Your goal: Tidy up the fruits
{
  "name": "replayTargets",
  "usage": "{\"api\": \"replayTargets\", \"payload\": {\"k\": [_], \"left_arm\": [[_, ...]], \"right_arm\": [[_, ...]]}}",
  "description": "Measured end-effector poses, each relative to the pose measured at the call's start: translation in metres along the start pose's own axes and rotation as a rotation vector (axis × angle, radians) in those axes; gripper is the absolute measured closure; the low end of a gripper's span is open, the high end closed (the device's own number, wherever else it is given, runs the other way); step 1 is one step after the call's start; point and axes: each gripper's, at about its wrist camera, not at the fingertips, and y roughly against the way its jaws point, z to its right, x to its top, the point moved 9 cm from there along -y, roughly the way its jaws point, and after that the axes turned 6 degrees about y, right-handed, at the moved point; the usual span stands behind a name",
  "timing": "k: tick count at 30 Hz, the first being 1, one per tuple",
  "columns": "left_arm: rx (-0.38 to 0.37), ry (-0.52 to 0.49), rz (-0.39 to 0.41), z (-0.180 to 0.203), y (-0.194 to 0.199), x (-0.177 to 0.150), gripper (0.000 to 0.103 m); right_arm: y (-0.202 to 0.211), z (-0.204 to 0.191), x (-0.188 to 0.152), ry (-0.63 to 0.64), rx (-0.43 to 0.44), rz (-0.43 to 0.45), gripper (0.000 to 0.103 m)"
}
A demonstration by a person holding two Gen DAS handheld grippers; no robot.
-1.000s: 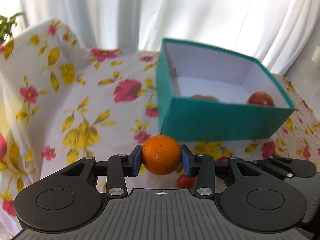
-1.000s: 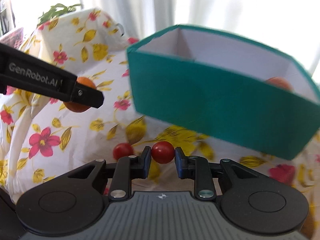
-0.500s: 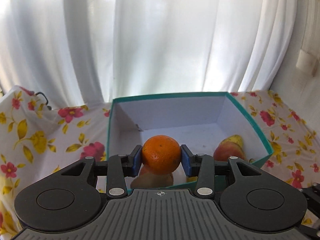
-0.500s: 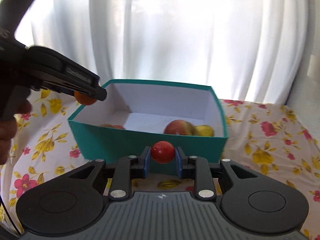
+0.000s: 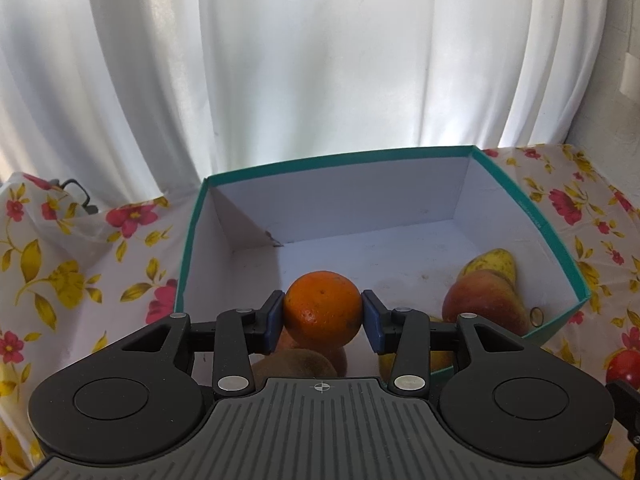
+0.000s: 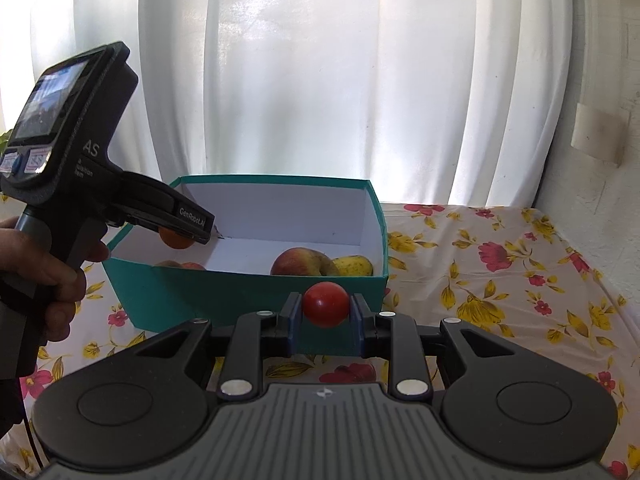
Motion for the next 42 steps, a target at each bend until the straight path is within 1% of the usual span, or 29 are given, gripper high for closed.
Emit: {"api": "replayTargets", "payload": {"k": [2,4,6,7,9,13,14,17,18,20,23,27,32,36,42], "left_arm": [[0.014,-0.003,0.003,-0.002,-0.003,0.000,0.056],[0.037,-0.009,0.026,-0.004,-0.001,0.003,0.049],[0.034,-0.002,0.042,-0.006,0.004,0.005,0.037],[0.027,0.007,0.052,-0.006,0.007,0.006,0.035],[0.021,0.021,0.064,-0.009,0.016,0.007,0.027],[0.024,0.055,0.093,-0.023,0.042,0.004,0.020],[0.035,0.070,0.107,-0.030,0.051,0.002,0.017],[0.108,0.113,0.165,-0.056,0.076,-0.008,0.015],[0.130,0.110,0.173,-0.062,0.081,-0.014,0.013],[0.151,0.107,0.158,-0.071,0.085,-0.026,0.013],[0.137,0.143,0.110,-0.081,0.084,-0.047,0.013],[0.135,0.192,0.070,-0.095,0.079,-0.070,0.013],[0.170,0.223,0.019,-0.110,0.077,-0.093,0.013],[0.176,0.238,-0.002,-0.116,0.077,-0.106,0.013],[0.165,0.245,-0.023,-0.112,0.073,-0.116,0.013]], "right_arm": [[-0.001,0.000,0.002,0.004,0.004,0.006,0.078],[-0.002,0.000,0.005,0.005,0.006,0.013,0.078],[-0.001,0.000,0.006,0.007,0.008,0.017,0.078],[-0.001,0.000,0.007,0.009,0.008,0.019,0.078],[-0.003,0.000,0.009,0.017,0.012,0.022,0.078],[-0.007,-0.003,0.015,0.038,0.021,0.029,0.078],[-0.007,-0.004,0.016,0.043,0.023,0.033,0.078],[-0.011,-0.007,0.023,0.056,0.032,0.044,0.078],[-0.012,-0.008,0.024,0.061,0.036,0.048,0.078],[-0.016,-0.011,0.028,0.068,0.044,0.052,0.078],[-0.023,-0.017,0.033,0.081,0.062,0.050,0.078],[-0.032,-0.027,0.039,0.111,0.087,0.049,0.078],[-0.049,-0.045,0.044,0.143,0.126,0.039,0.078],[-0.066,-0.058,0.043,0.158,0.152,0.013,0.078],[-0.081,-0.077,0.039,0.202,0.191,-0.023,0.078]]}}
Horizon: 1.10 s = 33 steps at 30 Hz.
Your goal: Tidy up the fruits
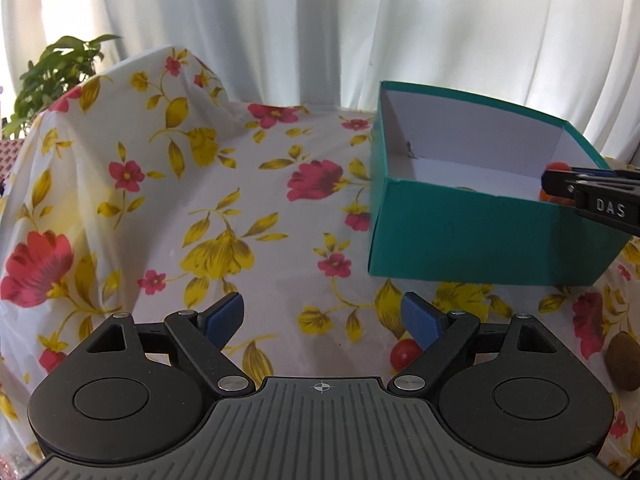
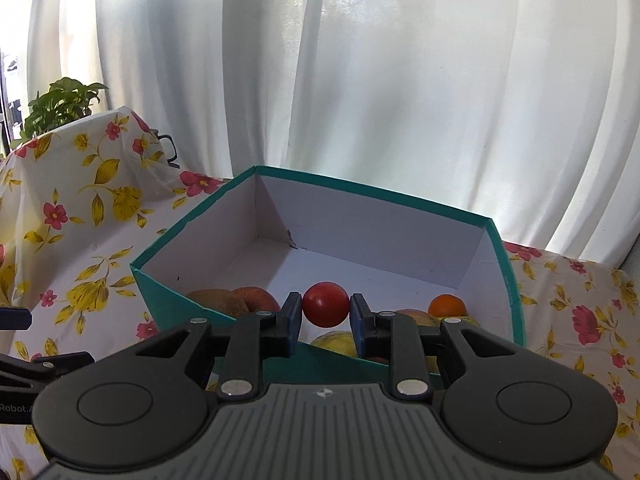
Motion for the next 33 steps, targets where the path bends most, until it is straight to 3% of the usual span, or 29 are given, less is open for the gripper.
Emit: {"api": "replayTargets", "payload": {"k": [3,4,5,7,10,16,26,33], "left_arm": [[0.004,0.000,-0.011,-0.001,-0.003,-0.006,0.013],[0.003,0.002,-0.014,-0.002,-0.003,-0.008,0.013],[0.001,0.002,-0.016,-0.003,-0.003,-0.010,0.013],[0.000,-0.002,-0.015,-0.005,-0.003,-0.013,0.013],[-0.012,-0.029,-0.008,-0.002,-0.003,-0.018,0.013],[-0.056,-0.099,-0.012,0.017,-0.006,-0.032,0.014],[-0.102,-0.174,-0.067,0.051,-0.027,-0.050,0.020],[-0.114,-0.169,-0.091,0.057,-0.035,-0.053,0.030]], "right_arm": [[-0.006,-0.006,0.001,0.019,0.017,-0.008,0.077],[-0.007,-0.008,0.002,0.025,0.020,-0.011,0.073],[-0.006,-0.008,0.003,0.027,0.016,-0.006,0.054],[-0.001,-0.006,0.008,0.029,-0.007,0.032,0.030],[0.012,0.002,0.017,0.025,-0.049,0.077,0.028],[0.067,0.019,0.018,-0.011,-0.114,0.176,0.001],[0.092,0.027,-0.062,-0.036,-0.127,0.063,0.000],[0.089,0.027,-0.090,-0.107,-0.116,-0.021,0.000]]}}
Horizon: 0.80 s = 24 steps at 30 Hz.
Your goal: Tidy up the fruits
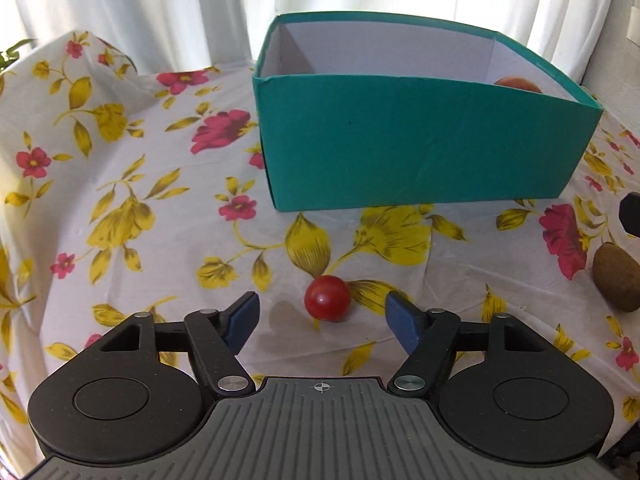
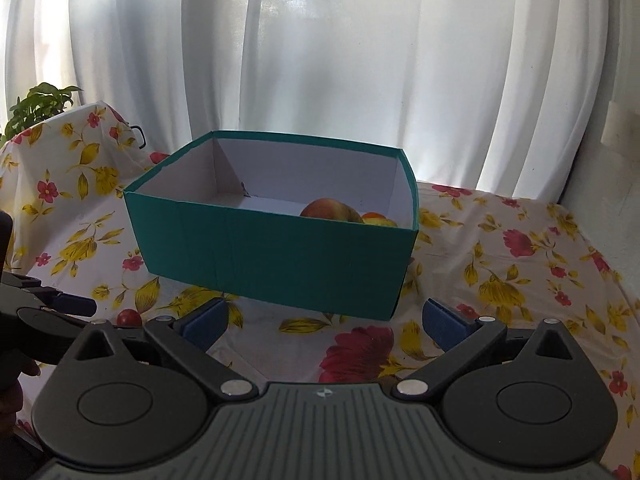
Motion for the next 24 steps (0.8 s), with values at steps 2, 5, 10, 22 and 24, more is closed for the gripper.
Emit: {"api": "replayTargets", "payload": {"k": [2,5,10,22,24], "left_arm": [[0.002,0.003,-0.005,0.000,-0.003,-0.001,0.034],[-0.001,0.019,-0.017,-0.002,-0.005,-0.002,0.041],[0.002,0.023,-0.033,-0.003,-0.010,-0.003,0.054],[-0.006,0.037,-0.002,0.001,0.005,0.011,0.074],[-0.024,0.030,0.007,0.006,0.011,0.016,0.074]], "right_arm": [[0.002,-0.001,-0.001,0.006,-0.002,0.004,0.000],[0.001,0.000,-0.001,0.009,-0.004,0.005,0.000],[0.000,-0.004,-0.006,0.025,0.012,-0.010,0.000],[-0.013,0.012,-0.037,-0.002,-0.034,-0.107,0.000],[-0.018,0.019,-0.048,-0.018,-0.054,-0.143,0.001]]}}
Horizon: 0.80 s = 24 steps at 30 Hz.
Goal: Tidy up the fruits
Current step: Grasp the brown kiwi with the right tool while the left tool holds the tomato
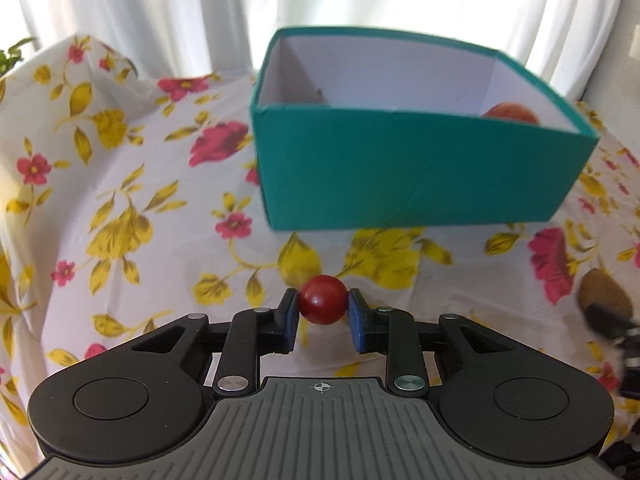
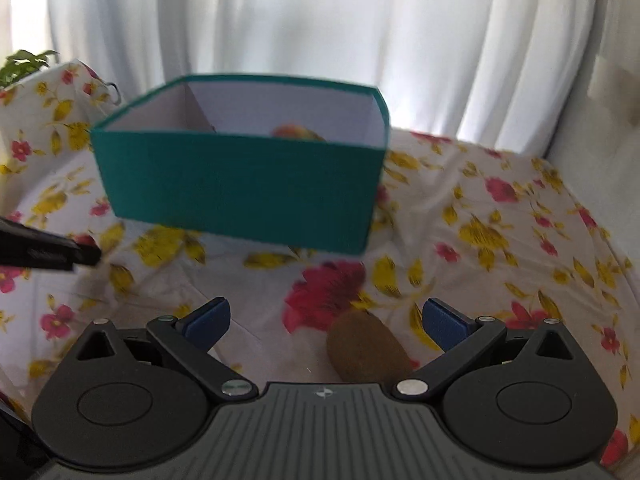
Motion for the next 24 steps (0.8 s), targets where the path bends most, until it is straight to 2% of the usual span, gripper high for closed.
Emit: {"api": "replayTargets", "payload": {"k": [6,10,17,24], "left_arm": [[-0.037,-0.023,0.014,0.017,0.011,0.008,0.073],[-0.034,-0.031,0.012,0.019,0.013,0.008,0.073],[-0.036,-0.036,0.019,0.023,0.016,0.013,0.073],[-0.049,-0.047,0.023,0.031,0.016,0.017,0.073]], "right_arm": [[-0.018,0.013,-0.020,-0.048,-0.018,-0.077,0.014],[-0.021,0.016,-0.022,-0.055,-0.013,-0.074,0.020],[-0.027,0.022,-0.024,-0.078,0.016,-0.087,0.039],[-0.031,0.025,-0.029,-0.093,0.035,-0.101,0.046]]}}
